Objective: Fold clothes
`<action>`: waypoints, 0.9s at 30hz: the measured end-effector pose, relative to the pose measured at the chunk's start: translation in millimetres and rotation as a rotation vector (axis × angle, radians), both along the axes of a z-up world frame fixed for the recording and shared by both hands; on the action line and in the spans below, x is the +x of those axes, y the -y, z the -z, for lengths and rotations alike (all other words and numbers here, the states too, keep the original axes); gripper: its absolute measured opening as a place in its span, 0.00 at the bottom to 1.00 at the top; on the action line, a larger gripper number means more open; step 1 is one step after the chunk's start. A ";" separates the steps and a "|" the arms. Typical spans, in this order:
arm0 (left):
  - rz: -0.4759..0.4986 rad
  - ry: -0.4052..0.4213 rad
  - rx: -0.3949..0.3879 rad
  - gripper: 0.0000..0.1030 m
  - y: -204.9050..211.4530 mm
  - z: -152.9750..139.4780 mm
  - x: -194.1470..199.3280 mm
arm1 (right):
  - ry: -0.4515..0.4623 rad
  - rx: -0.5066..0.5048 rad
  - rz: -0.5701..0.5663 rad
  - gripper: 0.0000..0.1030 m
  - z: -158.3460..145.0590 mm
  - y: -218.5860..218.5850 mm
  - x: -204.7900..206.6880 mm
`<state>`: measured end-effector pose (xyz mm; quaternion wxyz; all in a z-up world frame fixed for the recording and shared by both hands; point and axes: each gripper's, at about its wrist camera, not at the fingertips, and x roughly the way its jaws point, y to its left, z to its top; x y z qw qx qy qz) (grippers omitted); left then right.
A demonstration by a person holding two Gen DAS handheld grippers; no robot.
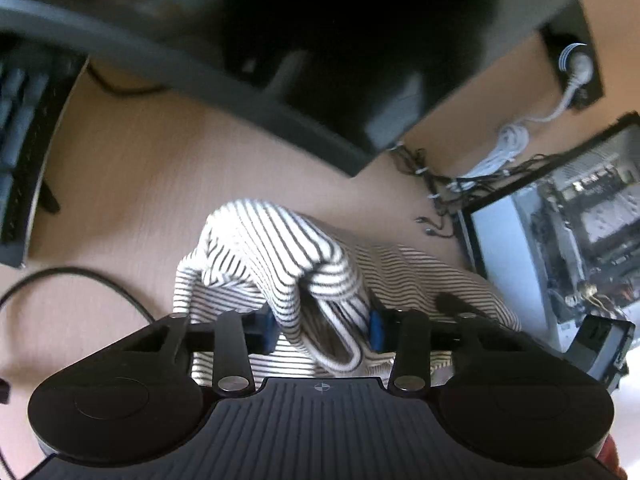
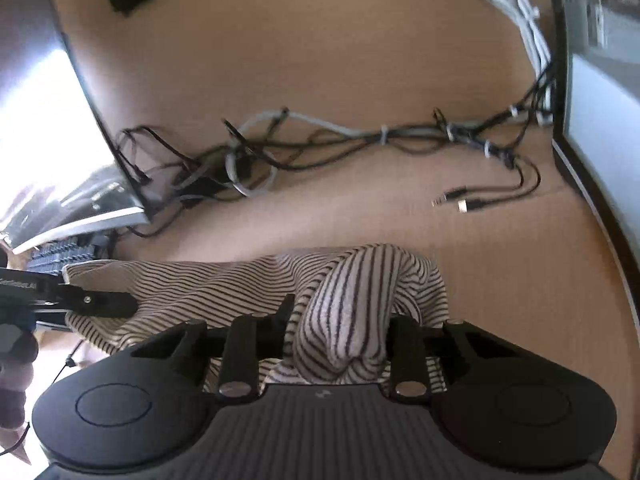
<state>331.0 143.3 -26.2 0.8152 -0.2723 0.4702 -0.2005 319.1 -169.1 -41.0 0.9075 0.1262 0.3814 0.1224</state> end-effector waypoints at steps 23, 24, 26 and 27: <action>0.239 -0.014 0.050 0.54 7.0 35.4 -131.3 | -0.079 -0.127 0.135 0.54 12.9 -7.1 -113.8; 0.245 -0.024 0.056 0.56 7.4 41.1 -135.0 | -0.072 -0.149 0.152 0.57 9.1 -8.9 -116.6; 0.265 0.003 0.052 0.61 8.0 44.1 -141.1 | -0.059 -0.191 0.184 0.58 1.6 -12.5 -122.3; 0.276 0.021 0.052 0.64 8.2 45.9 -145.2 | -0.043 -0.206 0.204 0.63 -3.9 -13.4 -125.3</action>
